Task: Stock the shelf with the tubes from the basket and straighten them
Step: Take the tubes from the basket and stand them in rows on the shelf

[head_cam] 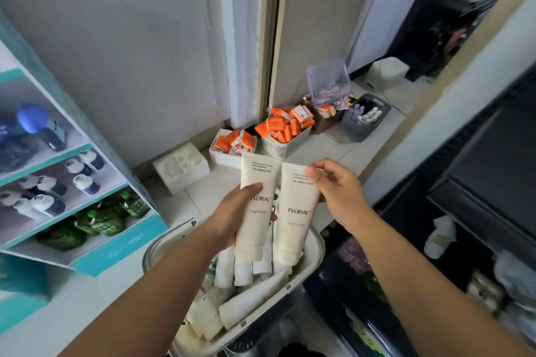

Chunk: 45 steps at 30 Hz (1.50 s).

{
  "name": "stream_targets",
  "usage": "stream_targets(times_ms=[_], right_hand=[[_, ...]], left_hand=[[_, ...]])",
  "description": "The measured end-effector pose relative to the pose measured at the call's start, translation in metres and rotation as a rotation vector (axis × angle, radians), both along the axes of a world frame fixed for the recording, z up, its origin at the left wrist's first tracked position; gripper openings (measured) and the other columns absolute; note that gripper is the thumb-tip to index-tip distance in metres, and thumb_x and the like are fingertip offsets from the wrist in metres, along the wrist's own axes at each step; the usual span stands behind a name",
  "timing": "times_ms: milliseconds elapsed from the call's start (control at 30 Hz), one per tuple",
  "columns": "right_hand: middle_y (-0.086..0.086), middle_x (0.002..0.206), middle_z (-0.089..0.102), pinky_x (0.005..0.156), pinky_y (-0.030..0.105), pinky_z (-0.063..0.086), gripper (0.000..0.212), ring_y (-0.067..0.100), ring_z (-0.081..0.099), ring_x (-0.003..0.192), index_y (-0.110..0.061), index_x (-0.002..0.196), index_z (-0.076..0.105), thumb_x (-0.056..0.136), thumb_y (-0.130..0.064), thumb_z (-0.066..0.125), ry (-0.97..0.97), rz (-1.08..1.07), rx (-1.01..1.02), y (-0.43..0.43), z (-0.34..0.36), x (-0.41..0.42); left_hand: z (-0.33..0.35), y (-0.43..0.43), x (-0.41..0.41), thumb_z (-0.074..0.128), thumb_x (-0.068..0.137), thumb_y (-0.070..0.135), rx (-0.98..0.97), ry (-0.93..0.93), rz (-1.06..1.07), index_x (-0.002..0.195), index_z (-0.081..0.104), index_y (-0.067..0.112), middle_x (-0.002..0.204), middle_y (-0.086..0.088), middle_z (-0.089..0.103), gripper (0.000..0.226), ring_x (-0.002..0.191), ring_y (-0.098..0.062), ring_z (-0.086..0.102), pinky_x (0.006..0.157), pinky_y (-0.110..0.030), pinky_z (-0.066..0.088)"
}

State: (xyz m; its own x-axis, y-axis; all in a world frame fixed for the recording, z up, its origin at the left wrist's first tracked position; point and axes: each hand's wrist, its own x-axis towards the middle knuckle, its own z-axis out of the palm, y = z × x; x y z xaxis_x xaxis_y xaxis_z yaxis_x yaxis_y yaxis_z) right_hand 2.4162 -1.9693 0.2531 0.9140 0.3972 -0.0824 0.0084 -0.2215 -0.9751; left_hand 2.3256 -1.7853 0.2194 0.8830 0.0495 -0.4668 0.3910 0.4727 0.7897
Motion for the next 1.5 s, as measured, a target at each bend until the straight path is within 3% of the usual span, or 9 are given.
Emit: stream_targets(times_ms=[233,333,433,567,700,833,1000,1300,1500], right_hand=[[-0.013,0.065,0.067,0.054,0.016,0.048,0.014,-0.001,0.062,0.062,-0.017,0.082,0.062,0.095,-0.013,0.058,-0.135,-0.166,0.106,-0.055,0.075,-0.014],[-0.01,0.07,0.07,0.057,0.023,0.053,0.013,0.003,0.065,0.066,-0.017,0.083,0.063,0.095,-0.018,0.058,-0.214,-0.224,0.085,-0.085,0.109,-0.025],[-0.007,0.072,0.071,0.058,0.03,0.056,0.013,0.007,0.067,0.068,-0.013,0.086,0.065,0.096,-0.019,0.058,-0.263,-0.28,0.099,-0.117,0.139,-0.04],[-0.008,0.072,0.071,0.052,0.022,0.052,0.016,0.003,0.066,0.066,-0.01,0.088,0.065,0.095,-0.022,0.058,-0.386,-0.371,0.047,-0.161,0.173,-0.057],[0.0,0.075,0.07,0.061,0.039,0.055,0.016,0.014,0.064,0.068,-0.015,0.085,0.067,0.095,-0.025,0.06,-0.496,-0.502,-0.006,-0.224,0.208,-0.069],[0.004,0.079,0.072,0.065,0.041,0.055,0.017,0.016,0.064,0.07,-0.015,0.084,0.069,0.093,-0.028,0.062,-0.562,-0.613,-0.073,-0.294,0.232,-0.079],[-0.005,0.079,0.07,0.063,0.022,0.049,0.016,0.004,0.061,0.07,-0.02,0.086,0.07,0.093,-0.032,0.062,-0.58,-0.733,-0.175,-0.364,0.23,-0.083],[-0.007,0.08,0.068,0.066,0.03,0.05,0.012,0.012,0.061,0.074,-0.024,0.085,0.071,0.091,-0.03,0.063,-0.515,-0.85,-0.202,-0.422,0.185,-0.07],[-0.015,0.099,0.053,0.072,0.022,0.043,0.019,0.002,0.054,0.086,-0.03,0.103,0.059,0.086,-0.034,0.068,-0.481,-0.659,-0.579,-0.446,0.188,-0.068]], left_hand=[[0.067,-0.058,0.031,0.047,0.097,0.018,0.052,-0.15,-0.072,0.105,0.066,0.016,0.096,-0.011,0.075,0.021,0.085,-0.025,0.072,0.077,-0.042,0.057],[0.096,-0.086,0.041,0.048,0.096,0.021,0.085,-0.181,-0.122,0.105,0.068,0.016,0.102,-0.012,0.074,0.023,0.094,-0.028,0.071,0.087,-0.046,0.053],[0.126,-0.115,0.046,0.049,0.096,0.021,0.146,-0.277,-0.167,0.108,0.066,0.011,0.098,-0.01,0.075,0.023,0.089,-0.025,0.072,0.078,-0.04,0.058],[0.165,-0.155,0.051,0.049,0.097,0.023,0.17,-0.433,-0.266,0.11,0.065,0.01,0.099,-0.01,0.075,0.024,0.09,-0.025,0.072,0.071,-0.036,0.059],[0.203,-0.216,0.059,0.049,0.098,0.019,0.197,-0.633,-0.35,0.107,0.064,0.021,0.101,-0.002,0.075,0.017,0.094,-0.019,0.071,0.078,-0.037,0.059],[0.225,-0.282,0.069,0.056,0.096,0.018,0.287,-0.764,-0.461,0.115,0.057,0.025,0.111,0.002,0.072,0.02,0.1,-0.018,0.069,0.075,-0.034,0.057],[0.231,-0.359,0.078,0.06,0.094,0.011,0.361,-0.815,-0.531,0.12,0.049,0.013,0.11,-0.005,0.072,0.029,0.098,-0.019,0.07,0.078,-0.033,0.057],[0.193,-0.422,0.11,0.065,0.09,0.01,0.572,-0.849,-0.564,0.109,0.052,0.026,0.109,0.002,0.07,0.028,0.107,-0.016,0.065,0.097,-0.049,0.05],[0.191,-0.412,0.151,0.068,0.089,0.016,0.737,-0.868,-0.572,0.11,0.052,0.027,0.111,0.009,0.067,0.028,0.106,-0.009,0.063,0.095,-0.045,0.052]])
